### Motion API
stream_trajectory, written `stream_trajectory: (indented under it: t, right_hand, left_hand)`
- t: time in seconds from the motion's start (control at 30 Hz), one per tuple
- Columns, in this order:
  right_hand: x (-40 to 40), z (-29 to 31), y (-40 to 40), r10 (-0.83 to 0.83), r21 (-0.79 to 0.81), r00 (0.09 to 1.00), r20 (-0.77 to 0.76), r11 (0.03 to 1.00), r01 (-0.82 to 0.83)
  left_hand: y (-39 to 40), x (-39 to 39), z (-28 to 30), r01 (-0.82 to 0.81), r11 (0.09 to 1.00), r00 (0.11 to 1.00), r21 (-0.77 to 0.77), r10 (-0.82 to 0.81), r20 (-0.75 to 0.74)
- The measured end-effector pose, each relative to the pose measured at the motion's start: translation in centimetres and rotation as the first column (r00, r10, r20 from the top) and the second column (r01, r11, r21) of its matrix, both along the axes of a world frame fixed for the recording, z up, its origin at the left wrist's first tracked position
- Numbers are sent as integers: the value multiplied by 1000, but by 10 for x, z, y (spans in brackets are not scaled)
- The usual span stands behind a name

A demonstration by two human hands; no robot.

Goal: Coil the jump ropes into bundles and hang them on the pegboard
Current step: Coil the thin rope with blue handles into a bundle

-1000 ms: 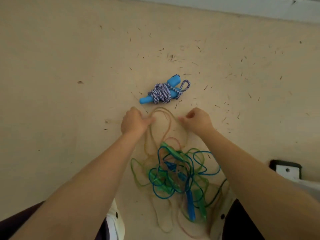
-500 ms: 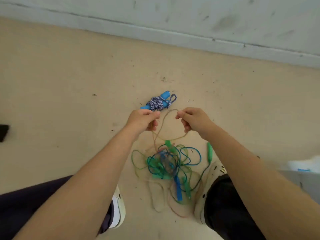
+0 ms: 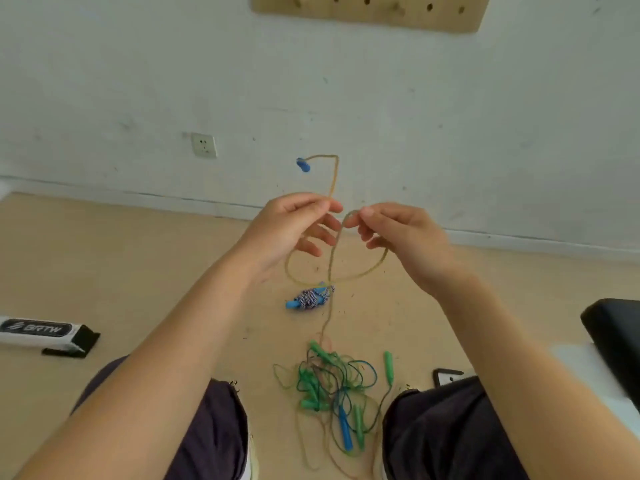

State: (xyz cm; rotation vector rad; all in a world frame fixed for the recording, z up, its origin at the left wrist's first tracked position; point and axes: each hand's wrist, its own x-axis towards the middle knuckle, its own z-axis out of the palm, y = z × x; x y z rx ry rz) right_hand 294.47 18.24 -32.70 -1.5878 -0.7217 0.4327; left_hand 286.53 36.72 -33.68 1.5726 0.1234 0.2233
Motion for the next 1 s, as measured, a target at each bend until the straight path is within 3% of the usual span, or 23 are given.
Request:
stream_trajectory:
  t: [0.13, 0.37, 0.5, 0.6, 0.73, 0.8, 0.87, 1.0]
  right_hand:
    - [-26, -13, 3, 48, -116, 998, 46, 992, -42]
    - [-22, -40, -2, 44, -234, 999, 15, 971, -39]
    - [-14, -55, -4, 25, -228, 987, -161, 972, -62]
    - [-20, -75, -1, 40, -291, 973, -226, 951, -107]
    - [-22, -98, 5, -81, -439, 996, 45, 894, 92]
    - [-16, -105, 5, -134, -430, 990, 51, 891, 143]
    - [-10, -110, 2, -162, -416, 987, -6, 898, 145]
    - [-8, -114, 0, -92, -435, 995, -26, 897, 72]
  left_hand:
    - [-17, -15, -8, 93, 994, 982, -57, -101, -159]
    - [-12, -21, -49, 143, 987, 965, -79, -157, -210]
    - [-17, -19, -71, 17, 994, 975, -106, -40, -217]
    - [-24, -18, -84, -97, 969, 965, -227, 36, -259]
    - [-36, -18, -98, -27, 860, 957, -510, -125, -262]
    - [-38, -17, -101, -6, 833, 953, -554, -162, -254]
    - [-38, -15, -104, -3, 878, 957, -479, -136, -257]
    - [-33, -16, -107, -3, 991, 959, -133, -35, -282]
